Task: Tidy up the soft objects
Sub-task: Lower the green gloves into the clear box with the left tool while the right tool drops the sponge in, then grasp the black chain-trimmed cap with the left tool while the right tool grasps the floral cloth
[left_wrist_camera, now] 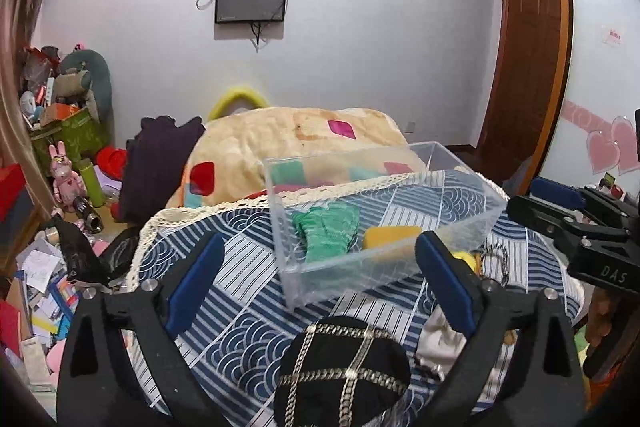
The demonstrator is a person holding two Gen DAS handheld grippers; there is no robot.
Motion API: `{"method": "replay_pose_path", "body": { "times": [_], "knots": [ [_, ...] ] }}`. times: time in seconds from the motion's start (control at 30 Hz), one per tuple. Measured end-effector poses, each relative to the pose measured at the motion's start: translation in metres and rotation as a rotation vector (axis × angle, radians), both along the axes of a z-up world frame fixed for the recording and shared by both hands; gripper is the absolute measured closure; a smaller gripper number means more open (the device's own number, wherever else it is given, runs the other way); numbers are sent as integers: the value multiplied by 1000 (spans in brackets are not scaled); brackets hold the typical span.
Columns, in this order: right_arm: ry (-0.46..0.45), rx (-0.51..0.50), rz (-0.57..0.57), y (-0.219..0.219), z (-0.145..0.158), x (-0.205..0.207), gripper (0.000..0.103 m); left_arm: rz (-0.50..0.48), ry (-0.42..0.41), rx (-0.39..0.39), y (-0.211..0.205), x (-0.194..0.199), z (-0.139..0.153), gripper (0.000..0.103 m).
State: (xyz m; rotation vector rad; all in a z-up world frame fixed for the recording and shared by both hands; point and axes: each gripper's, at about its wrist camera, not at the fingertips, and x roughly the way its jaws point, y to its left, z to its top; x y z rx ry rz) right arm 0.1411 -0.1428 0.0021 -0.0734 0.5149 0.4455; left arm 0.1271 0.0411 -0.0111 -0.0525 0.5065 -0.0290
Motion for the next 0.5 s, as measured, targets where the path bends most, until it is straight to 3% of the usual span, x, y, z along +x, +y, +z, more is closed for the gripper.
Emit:
{"method": "replay_pose_path", "body": {
  "times": [0.13,0.3,0.5],
  "knots": [
    [22,8,13,-3,-12,-11,38,-10,21,21,-3,-12,-13,5],
    [65,26,14,-7,-30,-21,38,-54,100,-48,-2,-21,-38,5],
    [119,22,14,-6,-56,-24,38,-65,174,-47,-10,-22,-69,5]
  ]
}}
